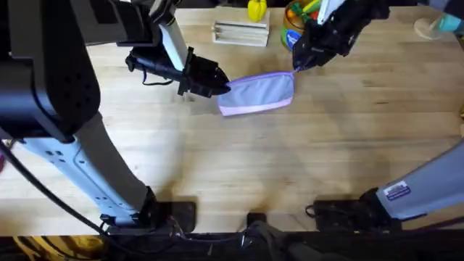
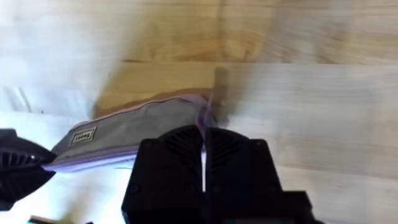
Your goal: Unzip the bag, pick up the pens from the table one at a time and place them inside, then zip the bag closed.
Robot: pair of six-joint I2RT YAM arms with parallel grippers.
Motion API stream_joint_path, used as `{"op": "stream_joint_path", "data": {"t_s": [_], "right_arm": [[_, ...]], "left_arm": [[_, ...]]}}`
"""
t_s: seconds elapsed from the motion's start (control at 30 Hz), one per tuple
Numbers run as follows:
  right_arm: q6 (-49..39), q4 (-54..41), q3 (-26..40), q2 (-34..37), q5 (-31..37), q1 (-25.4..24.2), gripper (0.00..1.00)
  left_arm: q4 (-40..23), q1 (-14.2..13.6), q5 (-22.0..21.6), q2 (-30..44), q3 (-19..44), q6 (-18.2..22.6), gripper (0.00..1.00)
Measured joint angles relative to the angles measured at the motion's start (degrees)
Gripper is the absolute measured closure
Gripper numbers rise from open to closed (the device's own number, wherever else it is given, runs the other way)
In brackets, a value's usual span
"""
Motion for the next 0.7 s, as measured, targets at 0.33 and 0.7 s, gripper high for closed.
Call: {"op": "stream_joint_path", "data": {"t_s": [0.33,0.7], "right_arm": [[9.0,5.1,-7.4,0.0,0.2,-3.2,0.968],[14.5,8.7,-13.1,-1.9,1.8,-3.7,0.872]], "left_arm": [[0.2,-0.7,0.0,0.0,0.0,0.0,0.958],[0.0,-0.8,-0.7,0.0,0.0,0.0,0.958]]}}
